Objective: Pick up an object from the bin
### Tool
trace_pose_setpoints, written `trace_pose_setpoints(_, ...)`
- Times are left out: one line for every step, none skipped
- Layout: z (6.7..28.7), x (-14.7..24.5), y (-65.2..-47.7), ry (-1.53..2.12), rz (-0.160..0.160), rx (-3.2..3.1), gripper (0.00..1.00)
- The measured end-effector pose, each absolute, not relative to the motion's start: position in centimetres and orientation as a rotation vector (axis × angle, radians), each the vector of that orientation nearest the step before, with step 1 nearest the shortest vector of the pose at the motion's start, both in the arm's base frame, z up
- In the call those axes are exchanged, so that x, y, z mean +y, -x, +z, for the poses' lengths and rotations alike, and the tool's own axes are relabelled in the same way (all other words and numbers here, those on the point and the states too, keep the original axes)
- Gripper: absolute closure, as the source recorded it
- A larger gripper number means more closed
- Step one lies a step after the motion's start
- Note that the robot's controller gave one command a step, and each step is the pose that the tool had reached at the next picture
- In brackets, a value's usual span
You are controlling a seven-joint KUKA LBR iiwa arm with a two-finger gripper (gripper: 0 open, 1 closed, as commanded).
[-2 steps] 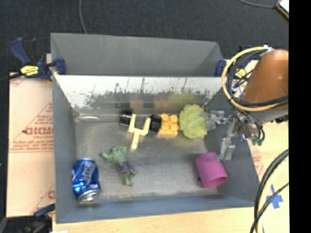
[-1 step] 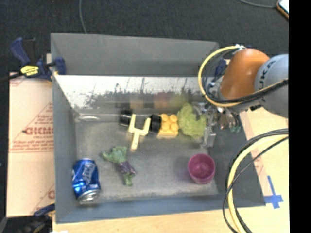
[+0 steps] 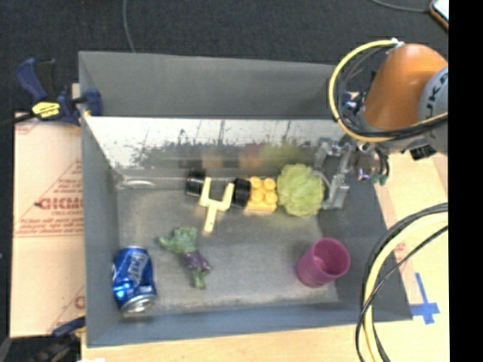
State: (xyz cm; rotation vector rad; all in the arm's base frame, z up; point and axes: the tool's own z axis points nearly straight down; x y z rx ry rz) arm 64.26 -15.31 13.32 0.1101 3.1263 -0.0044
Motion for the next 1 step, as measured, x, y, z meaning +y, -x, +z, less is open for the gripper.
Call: trace_pose_setpoints(10.18,-13.50,-64.05,-0.085,-0.009,3.118,0.00)
